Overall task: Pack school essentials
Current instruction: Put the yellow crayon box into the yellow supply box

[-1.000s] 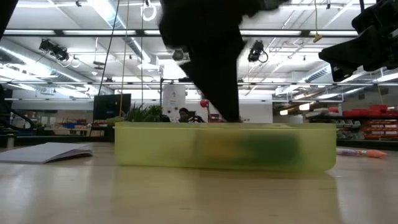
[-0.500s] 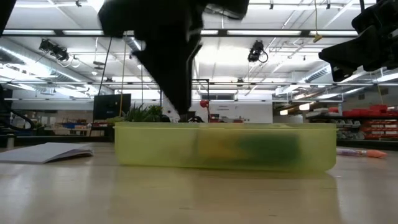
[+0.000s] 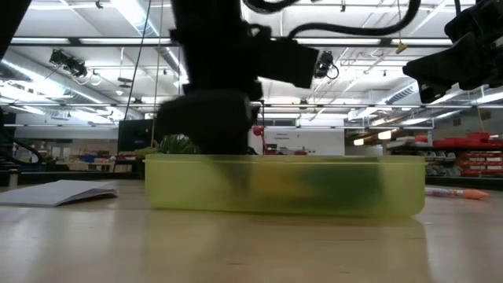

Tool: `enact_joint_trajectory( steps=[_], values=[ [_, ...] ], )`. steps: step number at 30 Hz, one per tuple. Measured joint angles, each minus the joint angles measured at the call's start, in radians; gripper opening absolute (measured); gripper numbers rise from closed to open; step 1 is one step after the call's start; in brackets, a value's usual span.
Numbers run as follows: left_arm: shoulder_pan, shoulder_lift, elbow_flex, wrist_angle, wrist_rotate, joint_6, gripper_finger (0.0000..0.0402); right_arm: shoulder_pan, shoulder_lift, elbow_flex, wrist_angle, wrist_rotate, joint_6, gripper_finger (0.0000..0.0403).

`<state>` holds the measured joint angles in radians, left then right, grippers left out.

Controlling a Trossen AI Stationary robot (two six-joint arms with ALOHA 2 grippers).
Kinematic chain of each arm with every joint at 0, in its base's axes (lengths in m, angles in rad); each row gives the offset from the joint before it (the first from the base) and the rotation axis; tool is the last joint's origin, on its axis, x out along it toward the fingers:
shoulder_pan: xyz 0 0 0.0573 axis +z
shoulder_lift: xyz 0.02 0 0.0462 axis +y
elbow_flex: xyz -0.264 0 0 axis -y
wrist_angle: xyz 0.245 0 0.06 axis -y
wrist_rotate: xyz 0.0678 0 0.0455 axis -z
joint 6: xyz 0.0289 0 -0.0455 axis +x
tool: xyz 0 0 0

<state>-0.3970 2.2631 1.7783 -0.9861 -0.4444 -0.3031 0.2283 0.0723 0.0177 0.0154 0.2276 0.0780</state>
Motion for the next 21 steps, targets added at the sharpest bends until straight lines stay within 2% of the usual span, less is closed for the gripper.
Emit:
enact_joint_trajectory(
  steps=[7, 21],
  values=[
    [0.007, 0.0, -0.005, 0.11, -0.048, 0.074, 0.0084, 0.0, 0.0, 0.0, 0.0, 0.0, 0.0, 0.0051],
    [-0.017, -0.016, -0.004, 0.075, -0.078, 0.064, 0.0048, 0.0, 0.0, 0.0, 0.0, 0.0, 0.0, 0.0051]
  ],
)
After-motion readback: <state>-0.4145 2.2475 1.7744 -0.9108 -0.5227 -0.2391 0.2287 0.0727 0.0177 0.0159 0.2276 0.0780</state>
